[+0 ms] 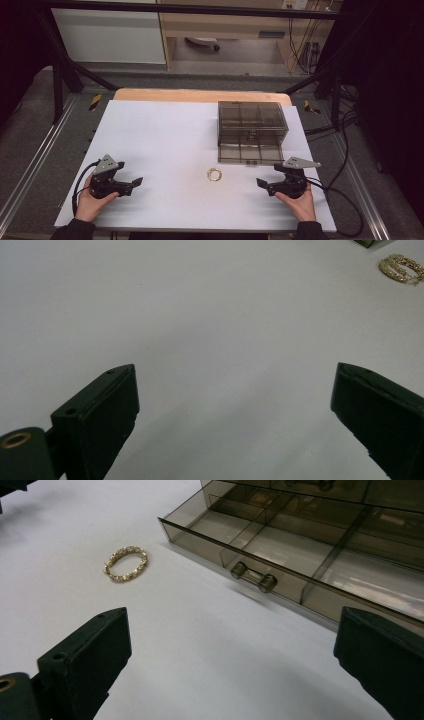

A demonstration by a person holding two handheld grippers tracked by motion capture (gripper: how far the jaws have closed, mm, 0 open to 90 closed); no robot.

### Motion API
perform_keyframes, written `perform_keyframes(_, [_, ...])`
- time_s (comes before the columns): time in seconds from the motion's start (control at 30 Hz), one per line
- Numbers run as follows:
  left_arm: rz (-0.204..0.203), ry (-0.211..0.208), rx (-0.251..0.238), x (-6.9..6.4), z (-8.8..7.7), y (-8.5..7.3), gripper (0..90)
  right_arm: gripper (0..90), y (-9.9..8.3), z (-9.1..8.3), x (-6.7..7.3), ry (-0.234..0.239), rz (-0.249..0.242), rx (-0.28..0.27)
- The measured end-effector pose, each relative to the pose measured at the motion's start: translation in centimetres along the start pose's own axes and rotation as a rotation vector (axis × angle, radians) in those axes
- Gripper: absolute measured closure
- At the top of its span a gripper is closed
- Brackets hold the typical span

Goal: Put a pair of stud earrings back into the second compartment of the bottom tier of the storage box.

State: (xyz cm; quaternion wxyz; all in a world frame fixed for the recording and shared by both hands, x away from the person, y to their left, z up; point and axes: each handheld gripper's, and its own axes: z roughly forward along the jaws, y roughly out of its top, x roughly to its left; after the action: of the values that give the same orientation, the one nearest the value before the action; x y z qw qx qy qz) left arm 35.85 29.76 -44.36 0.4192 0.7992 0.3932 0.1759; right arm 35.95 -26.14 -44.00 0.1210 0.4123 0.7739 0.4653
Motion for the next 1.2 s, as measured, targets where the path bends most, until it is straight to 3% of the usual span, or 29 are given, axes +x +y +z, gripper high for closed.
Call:
perform_keyframes(0.97, [0.0, 0.009, 0.005, 0.2, -0.1, -0.1, 5.1, 7.9, 2.7, 5.2, 5.1, 0.063, -0.068, 0.07])
perform_keyframes(1.2, [0.002, 0.009, 0.008, 0.1, -0.1, -0.2, 5.1, 16.8, 3.5, 7.0, 6.0, 0.076, -0.084, 0.085])
